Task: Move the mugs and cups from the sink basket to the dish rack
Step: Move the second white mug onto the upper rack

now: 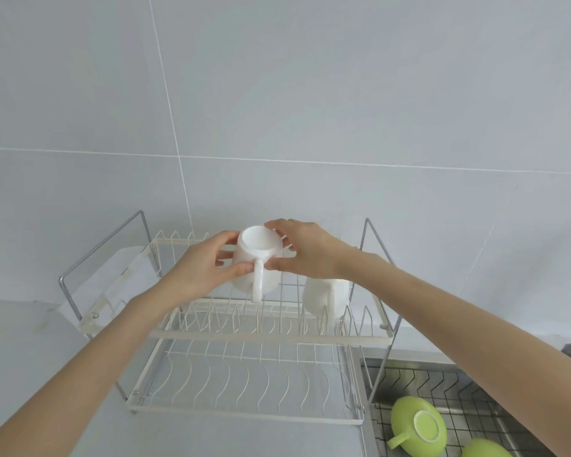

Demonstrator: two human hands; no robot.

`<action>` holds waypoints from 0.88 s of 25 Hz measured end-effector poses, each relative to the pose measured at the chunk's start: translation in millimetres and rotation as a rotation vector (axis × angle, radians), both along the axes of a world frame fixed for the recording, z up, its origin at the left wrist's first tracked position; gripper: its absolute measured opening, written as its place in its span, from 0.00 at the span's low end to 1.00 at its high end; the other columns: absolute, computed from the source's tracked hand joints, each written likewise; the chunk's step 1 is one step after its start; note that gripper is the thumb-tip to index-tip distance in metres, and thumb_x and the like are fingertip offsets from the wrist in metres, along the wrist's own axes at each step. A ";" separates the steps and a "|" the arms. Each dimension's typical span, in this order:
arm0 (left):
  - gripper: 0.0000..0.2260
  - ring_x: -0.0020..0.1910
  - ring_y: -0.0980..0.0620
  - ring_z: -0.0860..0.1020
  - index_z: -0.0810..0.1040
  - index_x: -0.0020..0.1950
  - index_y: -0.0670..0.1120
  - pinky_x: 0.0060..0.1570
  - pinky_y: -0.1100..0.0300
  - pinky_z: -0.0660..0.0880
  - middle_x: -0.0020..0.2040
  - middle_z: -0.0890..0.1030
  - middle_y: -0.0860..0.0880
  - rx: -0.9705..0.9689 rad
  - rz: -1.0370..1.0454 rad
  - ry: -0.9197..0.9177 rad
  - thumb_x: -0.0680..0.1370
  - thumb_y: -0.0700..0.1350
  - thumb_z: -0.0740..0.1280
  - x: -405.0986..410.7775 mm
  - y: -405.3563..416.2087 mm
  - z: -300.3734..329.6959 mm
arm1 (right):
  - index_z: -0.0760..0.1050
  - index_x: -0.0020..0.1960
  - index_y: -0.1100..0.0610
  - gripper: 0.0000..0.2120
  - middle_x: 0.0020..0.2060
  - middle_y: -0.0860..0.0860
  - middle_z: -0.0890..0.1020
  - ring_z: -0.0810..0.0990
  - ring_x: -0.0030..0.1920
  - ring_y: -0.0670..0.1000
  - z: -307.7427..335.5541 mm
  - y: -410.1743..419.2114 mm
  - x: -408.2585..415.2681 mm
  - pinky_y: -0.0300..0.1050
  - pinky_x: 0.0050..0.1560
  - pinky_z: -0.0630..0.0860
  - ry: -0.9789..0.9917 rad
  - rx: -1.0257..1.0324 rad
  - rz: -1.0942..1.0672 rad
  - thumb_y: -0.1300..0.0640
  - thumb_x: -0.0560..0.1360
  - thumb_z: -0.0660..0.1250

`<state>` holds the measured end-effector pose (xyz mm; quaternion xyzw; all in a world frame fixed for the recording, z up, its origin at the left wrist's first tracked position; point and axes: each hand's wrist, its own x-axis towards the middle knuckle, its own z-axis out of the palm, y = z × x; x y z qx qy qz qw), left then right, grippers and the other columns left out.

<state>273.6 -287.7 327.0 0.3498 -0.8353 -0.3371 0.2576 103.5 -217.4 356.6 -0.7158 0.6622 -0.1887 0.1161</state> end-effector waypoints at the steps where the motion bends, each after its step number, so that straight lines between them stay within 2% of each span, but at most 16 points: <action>1: 0.24 0.55 0.54 0.74 0.68 0.65 0.46 0.55 0.61 0.68 0.59 0.73 0.54 0.018 -0.007 -0.022 0.71 0.45 0.70 0.2 -4.9 -3.5 | 0.61 0.71 0.57 0.31 0.63 0.57 0.74 0.74 0.62 0.56 -3.4 -5.7 1.2 0.52 0.64 0.72 0.025 0.033 -0.004 0.52 0.73 0.69; 5: 0.24 0.54 0.53 0.76 0.70 0.65 0.47 0.54 0.63 0.69 0.62 0.76 0.50 0.059 -0.031 -0.118 0.71 0.46 0.71 1.2 -22.6 -15.6 | 0.61 0.71 0.58 0.30 0.64 0.57 0.74 0.71 0.65 0.57 -13.5 -23.2 4.4 0.52 0.64 0.70 0.125 0.135 -0.014 0.51 0.73 0.68; 8: 0.22 0.55 0.51 0.78 0.71 0.64 0.47 0.47 0.67 0.71 0.62 0.77 0.49 0.102 -0.037 -0.170 0.71 0.47 0.71 3.5 -30.0 -22.6 | 0.61 0.70 0.58 0.30 0.63 0.58 0.75 0.71 0.64 0.58 -22.5 -31.5 9.2 0.52 0.62 0.71 0.170 0.173 -0.028 0.51 0.73 0.67; 12: 0.21 0.51 0.54 0.77 0.71 0.64 0.46 0.40 0.73 0.70 0.62 0.77 0.48 0.133 -0.047 -0.219 0.72 0.46 0.69 4.9 -32.4 -30.1 | 0.62 0.69 0.60 0.29 0.61 0.59 0.76 0.73 0.62 0.59 -33.1 -34.1 14.3 0.54 0.61 0.72 0.169 0.195 -0.037 0.51 0.73 0.67; 15: 0.22 0.51 0.55 0.77 0.69 0.66 0.48 0.42 0.73 0.70 0.62 0.77 0.49 0.120 -0.052 -0.228 0.73 0.46 0.69 5.6 -32.9 -32.2 | 0.62 0.69 0.61 0.28 0.63 0.59 0.75 0.73 0.62 0.60 -37.8 -33.9 16.9 0.53 0.62 0.72 0.192 0.170 -0.042 0.51 0.74 0.66; 18: 0.25 0.51 0.52 0.77 0.65 0.67 0.53 0.46 0.67 0.72 0.59 0.76 0.51 0.162 -0.058 -0.193 0.73 0.46 0.69 6.0 -31.3 -30.8 | 0.62 0.68 0.62 0.28 0.63 0.60 0.74 0.72 0.62 0.60 -39.3 -33.9 18.5 0.53 0.61 0.72 0.194 0.172 -0.045 0.51 0.74 0.66; 20: 0.23 0.52 0.51 0.78 0.65 0.64 0.56 0.47 0.66 0.73 0.59 0.76 0.50 0.170 -0.071 -0.188 0.73 0.45 0.69 6.7 -30.2 -29.6 | 0.62 0.68 0.61 0.28 0.62 0.59 0.74 0.72 0.62 0.60 -38.5 -32.9 18.3 0.53 0.61 0.72 0.179 0.180 -0.049 0.51 0.74 0.67; 22: 0.23 0.53 0.50 0.79 0.67 0.64 0.55 0.52 0.60 0.75 0.61 0.76 0.48 0.171 -0.067 -0.202 0.72 0.46 0.70 7.6 -30.1 -28.6 | 0.62 0.68 0.61 0.28 0.62 0.59 0.74 0.72 0.62 0.59 -37.9 -30.9 18.2 0.53 0.61 0.72 0.185 0.182 -0.043 0.50 0.73 0.67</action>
